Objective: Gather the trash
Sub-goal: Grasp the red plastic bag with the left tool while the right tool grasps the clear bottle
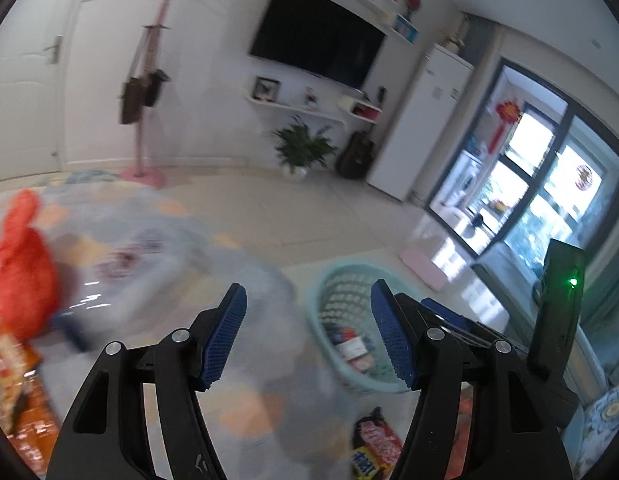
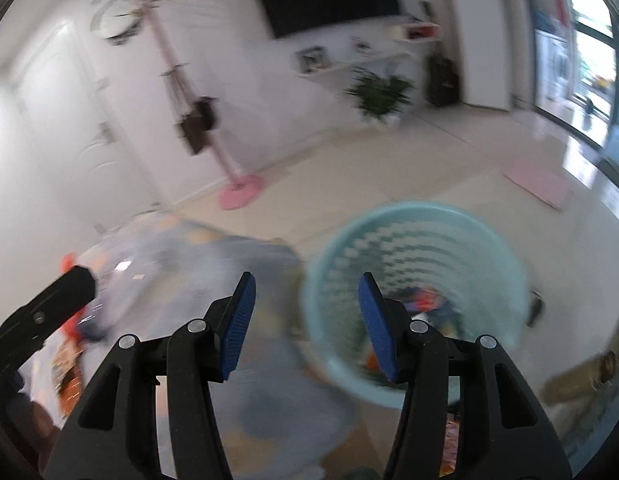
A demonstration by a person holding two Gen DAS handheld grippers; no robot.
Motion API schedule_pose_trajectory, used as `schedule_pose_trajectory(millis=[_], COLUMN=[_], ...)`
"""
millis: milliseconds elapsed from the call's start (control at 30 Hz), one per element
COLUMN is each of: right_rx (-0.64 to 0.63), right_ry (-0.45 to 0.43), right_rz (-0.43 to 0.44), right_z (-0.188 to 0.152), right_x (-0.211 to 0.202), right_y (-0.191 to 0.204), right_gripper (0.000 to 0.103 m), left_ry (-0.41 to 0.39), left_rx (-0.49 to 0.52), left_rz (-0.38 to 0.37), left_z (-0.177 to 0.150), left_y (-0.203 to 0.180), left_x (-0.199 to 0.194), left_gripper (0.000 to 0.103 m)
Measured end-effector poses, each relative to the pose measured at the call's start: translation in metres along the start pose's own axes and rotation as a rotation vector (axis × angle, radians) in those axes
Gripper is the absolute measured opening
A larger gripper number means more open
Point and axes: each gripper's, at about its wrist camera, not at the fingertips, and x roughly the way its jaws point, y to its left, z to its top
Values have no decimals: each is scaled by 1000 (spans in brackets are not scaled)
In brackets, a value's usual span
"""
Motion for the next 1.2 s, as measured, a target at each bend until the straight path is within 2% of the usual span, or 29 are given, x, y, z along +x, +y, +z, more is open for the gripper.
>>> schedule_pose_trajectory(millis=[200, 333, 400, 467, 533, 667, 767, 933, 967, 1033, 1067, 1200], right_rx=[-156, -218, -251, -276, -302, -338, -356, -354, -351, -347, -343, -327], right_ry=[16, 36, 51, 69, 85, 110, 130, 153, 157, 168, 173, 184], right_rz=[108, 164, 181, 188, 197, 221, 224, 228, 227, 209, 200, 174], right_z=[-21, -36, -44, -48, -52, -55, -61, -69, -70, -71, -70, -69], right_x=[2, 11, 18, 25, 30, 42, 53, 72, 76, 84, 88, 97], right_y=[77, 115, 135, 148, 164, 192, 208, 227, 229, 234, 236, 236], right_gripper=[50, 50, 50, 50, 50, 50, 50, 54, 54, 54, 54, 54], left_ry=[-75, -104, -116, -118, -81, 20, 90, 128, 128, 136, 144, 104], left_rx=[-61, -126, -151, -175, -191, -232, -274, -289, -292, -297, -298, -308], left_rz=[116, 195, 225, 257, 262, 281, 254, 265, 260, 251, 249, 214], left_z=[-5, 0, 4, 10, 18, 28, 30, 29, 27, 23, 21, 14], left_y=[53, 98, 117, 140, 161, 201, 222, 234, 235, 237, 239, 240], left_x=[-61, -92, -101, -105, -99, -68, -44, -16, -14, -9, -6, -13], left_gripper=[63, 63, 76, 79, 84, 84, 84, 84, 83, 75, 60, 47])
